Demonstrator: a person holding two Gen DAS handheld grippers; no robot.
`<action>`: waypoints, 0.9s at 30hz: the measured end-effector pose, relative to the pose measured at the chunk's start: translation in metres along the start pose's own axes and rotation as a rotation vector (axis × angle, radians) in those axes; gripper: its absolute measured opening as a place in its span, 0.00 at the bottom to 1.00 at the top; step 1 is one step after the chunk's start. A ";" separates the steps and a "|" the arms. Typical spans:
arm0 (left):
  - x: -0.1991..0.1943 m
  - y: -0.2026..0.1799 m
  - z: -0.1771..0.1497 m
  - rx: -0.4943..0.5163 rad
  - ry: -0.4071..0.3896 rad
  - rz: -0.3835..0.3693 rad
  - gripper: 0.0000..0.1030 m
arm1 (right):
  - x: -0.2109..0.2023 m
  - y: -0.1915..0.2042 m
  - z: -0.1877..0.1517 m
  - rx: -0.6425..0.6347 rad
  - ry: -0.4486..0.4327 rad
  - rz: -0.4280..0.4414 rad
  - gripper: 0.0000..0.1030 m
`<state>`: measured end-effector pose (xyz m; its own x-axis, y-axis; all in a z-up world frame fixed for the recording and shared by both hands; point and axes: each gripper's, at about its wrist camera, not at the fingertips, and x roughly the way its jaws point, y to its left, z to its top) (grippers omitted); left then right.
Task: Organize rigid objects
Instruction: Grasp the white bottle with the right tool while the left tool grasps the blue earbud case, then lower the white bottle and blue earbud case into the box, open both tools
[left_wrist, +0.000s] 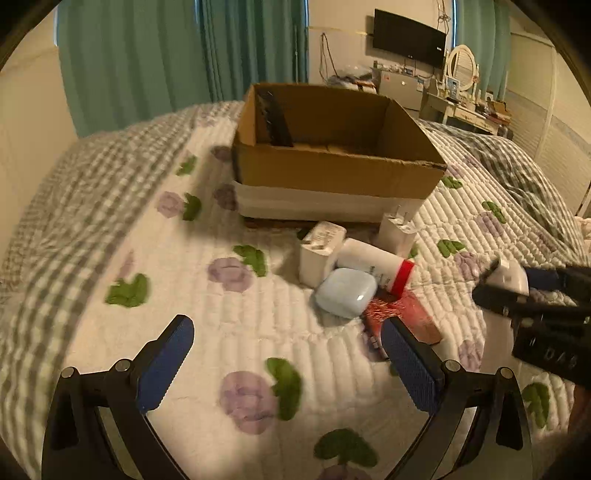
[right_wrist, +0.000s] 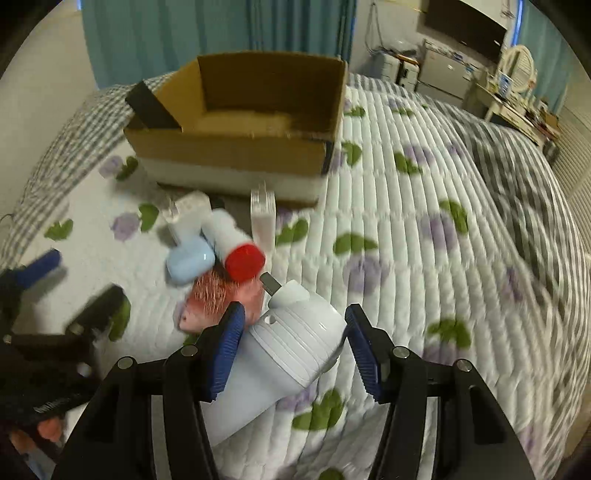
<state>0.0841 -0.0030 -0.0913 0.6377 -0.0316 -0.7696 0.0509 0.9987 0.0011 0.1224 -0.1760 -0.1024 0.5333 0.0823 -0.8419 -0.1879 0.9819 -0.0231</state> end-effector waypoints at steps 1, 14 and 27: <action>0.005 -0.002 0.002 -0.007 0.012 -0.007 1.00 | 0.001 -0.003 0.005 -0.010 -0.001 0.002 0.55; 0.082 -0.030 0.016 -0.006 0.137 0.002 0.85 | 0.046 -0.021 0.036 -0.098 0.012 0.016 0.55; 0.075 -0.038 0.016 0.027 0.149 -0.043 0.52 | 0.052 -0.022 0.029 -0.091 0.004 0.053 0.55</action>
<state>0.1419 -0.0437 -0.1392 0.5134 -0.0665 -0.8556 0.0979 0.9950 -0.0186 0.1783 -0.1884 -0.1295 0.5174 0.1323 -0.8455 -0.2898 0.9567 -0.0276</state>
